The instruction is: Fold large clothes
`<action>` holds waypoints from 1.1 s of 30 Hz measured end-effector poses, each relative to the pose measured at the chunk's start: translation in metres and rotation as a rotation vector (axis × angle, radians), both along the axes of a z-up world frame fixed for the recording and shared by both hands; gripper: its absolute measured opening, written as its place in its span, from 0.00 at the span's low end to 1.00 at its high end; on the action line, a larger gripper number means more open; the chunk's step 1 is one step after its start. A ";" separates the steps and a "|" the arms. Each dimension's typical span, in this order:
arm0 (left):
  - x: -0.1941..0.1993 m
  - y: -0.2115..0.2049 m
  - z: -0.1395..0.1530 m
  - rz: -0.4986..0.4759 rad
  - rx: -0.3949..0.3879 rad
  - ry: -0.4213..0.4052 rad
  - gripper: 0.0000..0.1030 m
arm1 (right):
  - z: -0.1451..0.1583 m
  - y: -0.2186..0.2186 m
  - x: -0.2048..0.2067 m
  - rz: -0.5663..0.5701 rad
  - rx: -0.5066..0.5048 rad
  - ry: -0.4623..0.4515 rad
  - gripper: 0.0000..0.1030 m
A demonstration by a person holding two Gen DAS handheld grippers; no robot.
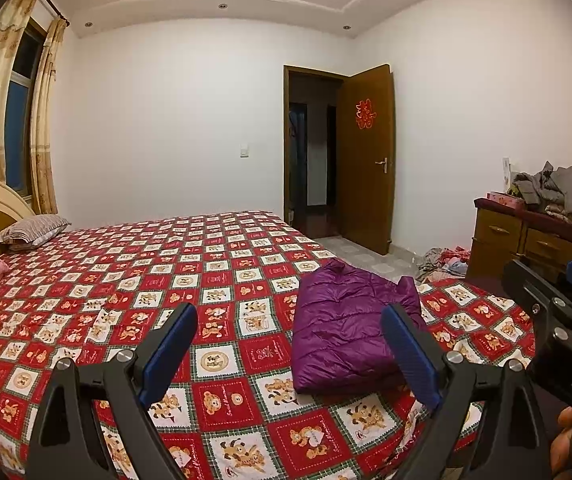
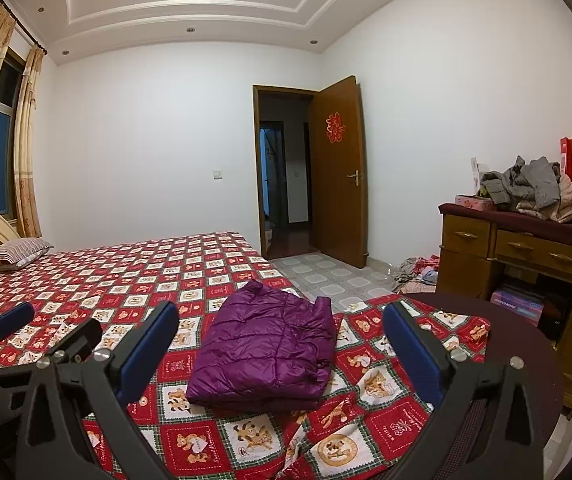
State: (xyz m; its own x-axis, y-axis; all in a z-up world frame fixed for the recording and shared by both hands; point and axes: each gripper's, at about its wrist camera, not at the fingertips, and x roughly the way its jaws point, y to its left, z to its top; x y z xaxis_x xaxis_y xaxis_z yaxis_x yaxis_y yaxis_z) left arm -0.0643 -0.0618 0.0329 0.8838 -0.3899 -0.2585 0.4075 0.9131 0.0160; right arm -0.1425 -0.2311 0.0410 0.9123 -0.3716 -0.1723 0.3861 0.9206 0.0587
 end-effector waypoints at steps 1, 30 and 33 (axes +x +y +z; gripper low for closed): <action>0.000 0.000 0.000 0.000 -0.001 -0.001 0.91 | 0.001 0.000 -0.001 0.000 0.001 -0.001 1.00; 0.000 -0.001 0.001 0.041 0.019 -0.012 0.91 | 0.005 0.005 0.000 -0.017 0.011 0.008 1.00; 0.001 0.000 0.002 0.047 0.021 -0.014 0.91 | 0.005 0.005 0.000 -0.019 0.012 0.008 1.00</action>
